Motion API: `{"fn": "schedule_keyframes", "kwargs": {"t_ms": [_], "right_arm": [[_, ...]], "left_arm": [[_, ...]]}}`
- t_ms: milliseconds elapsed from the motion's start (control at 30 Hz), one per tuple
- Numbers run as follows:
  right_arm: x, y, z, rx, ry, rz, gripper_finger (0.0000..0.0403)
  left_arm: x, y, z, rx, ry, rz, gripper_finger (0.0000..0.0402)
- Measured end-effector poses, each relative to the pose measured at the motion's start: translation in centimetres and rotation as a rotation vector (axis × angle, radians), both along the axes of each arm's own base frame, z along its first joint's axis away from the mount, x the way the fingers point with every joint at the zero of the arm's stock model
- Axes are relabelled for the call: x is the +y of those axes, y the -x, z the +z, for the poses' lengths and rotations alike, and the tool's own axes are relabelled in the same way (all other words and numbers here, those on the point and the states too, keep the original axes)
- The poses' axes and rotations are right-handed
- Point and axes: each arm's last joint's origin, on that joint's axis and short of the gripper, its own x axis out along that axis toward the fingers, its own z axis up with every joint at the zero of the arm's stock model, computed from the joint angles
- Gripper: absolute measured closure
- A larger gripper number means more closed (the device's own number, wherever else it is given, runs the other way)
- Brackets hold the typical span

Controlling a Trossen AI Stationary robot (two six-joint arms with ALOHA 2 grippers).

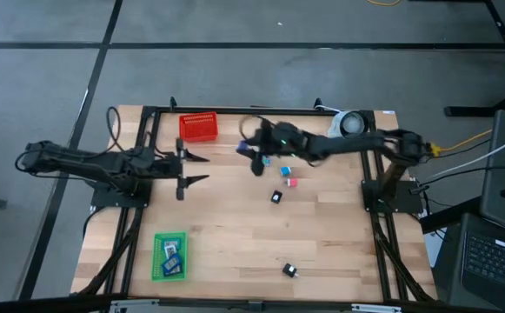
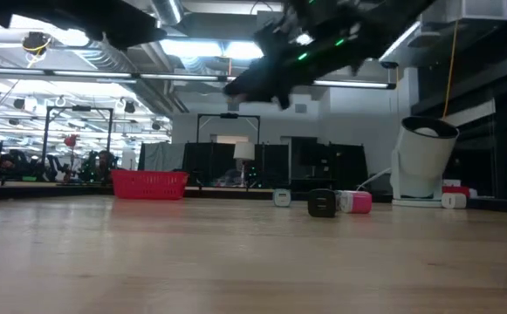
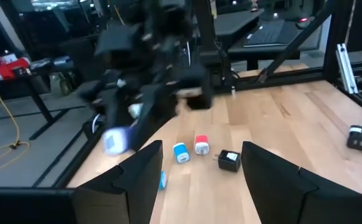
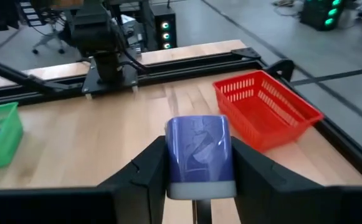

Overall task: Pick & Place Office items
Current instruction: Put the violet charger adapter into the red bin

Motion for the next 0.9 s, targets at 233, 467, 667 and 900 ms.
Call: {"fn": "schedule_keyframes", "kwargs": {"t_ms": [233, 467, 667, 900], "right_arm": [[-4.5, -6.4, -0.9, -0.041, -0.030, 0.071, 0.0268], [-6.8, -11.4, -1.1, -0.002, -0.043, 0.079, 0.0268], [-7.6, -13.9, -1.4, 0.009, -0.044, 0.071, 0.0268], [-10.5, -14.4, -1.7, 0.006, -0.095, -0.005, 0.0268]], "left_arm": [[0.1, 1.9, 0.5, -0.029, 0.052, 0.006, 0.0188], [0.1, 2.5, 0.5, -0.024, 0.072, 0.004, 0.0188], [0.1, 2.5, 0.4, -0.015, 0.093, -0.025, 0.0188], [0.0, 2.5, 0.5, -0.021, 0.095, -0.040, 0.0188]]}}
